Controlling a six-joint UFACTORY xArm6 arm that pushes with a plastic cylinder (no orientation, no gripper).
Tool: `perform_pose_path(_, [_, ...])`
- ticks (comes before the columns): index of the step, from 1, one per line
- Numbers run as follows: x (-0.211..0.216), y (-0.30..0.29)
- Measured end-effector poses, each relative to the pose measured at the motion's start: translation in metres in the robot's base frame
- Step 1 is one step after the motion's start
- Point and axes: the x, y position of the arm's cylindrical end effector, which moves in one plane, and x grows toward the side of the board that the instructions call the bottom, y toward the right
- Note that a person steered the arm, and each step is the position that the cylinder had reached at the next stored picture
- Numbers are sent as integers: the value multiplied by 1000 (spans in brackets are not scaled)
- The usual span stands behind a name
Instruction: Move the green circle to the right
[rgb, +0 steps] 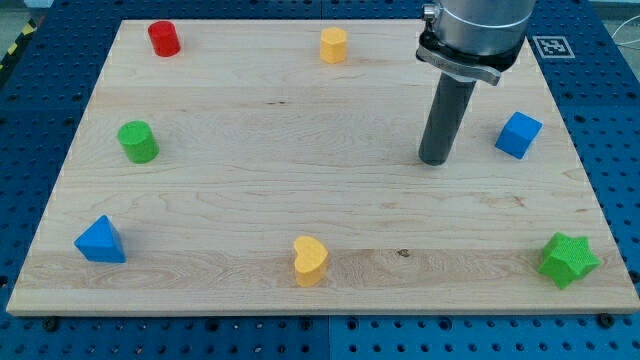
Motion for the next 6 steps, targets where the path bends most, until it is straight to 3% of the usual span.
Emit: perform_pose_path(6, [-2, -176])
